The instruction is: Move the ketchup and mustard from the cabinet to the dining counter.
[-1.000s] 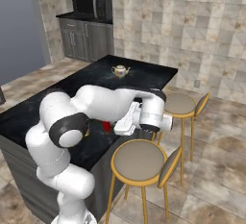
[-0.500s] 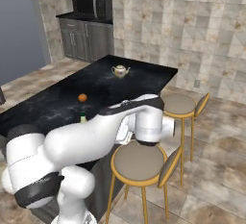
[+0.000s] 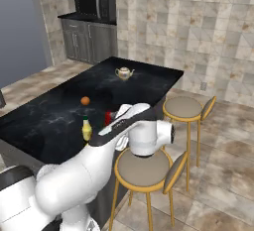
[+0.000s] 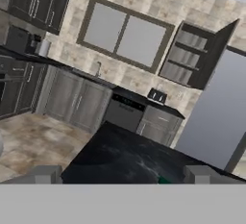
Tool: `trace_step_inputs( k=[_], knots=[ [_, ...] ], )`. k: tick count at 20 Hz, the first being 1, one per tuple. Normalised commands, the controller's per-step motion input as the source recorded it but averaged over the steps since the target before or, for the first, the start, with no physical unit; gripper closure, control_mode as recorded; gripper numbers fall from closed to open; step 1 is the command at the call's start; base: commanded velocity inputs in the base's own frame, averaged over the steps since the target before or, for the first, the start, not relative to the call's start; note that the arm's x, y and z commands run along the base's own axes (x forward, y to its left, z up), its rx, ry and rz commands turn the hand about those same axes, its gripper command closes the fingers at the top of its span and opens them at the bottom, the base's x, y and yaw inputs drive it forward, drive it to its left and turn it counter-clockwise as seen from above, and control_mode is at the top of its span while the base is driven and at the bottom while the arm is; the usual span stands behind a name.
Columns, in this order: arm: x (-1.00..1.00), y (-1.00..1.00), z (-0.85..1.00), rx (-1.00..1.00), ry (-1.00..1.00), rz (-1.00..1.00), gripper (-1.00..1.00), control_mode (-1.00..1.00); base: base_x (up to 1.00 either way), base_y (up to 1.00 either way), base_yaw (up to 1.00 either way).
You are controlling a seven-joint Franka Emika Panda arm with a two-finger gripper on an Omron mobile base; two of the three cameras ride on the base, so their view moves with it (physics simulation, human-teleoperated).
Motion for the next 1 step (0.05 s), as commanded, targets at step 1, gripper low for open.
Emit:
trace_step_inputs(
  k=[1],
  knots=[
    [-0.03,0.0,0.0,0.0,0.0,0.0,-1.0,-1.0,0.0,0.0,0.0]
  ],
)
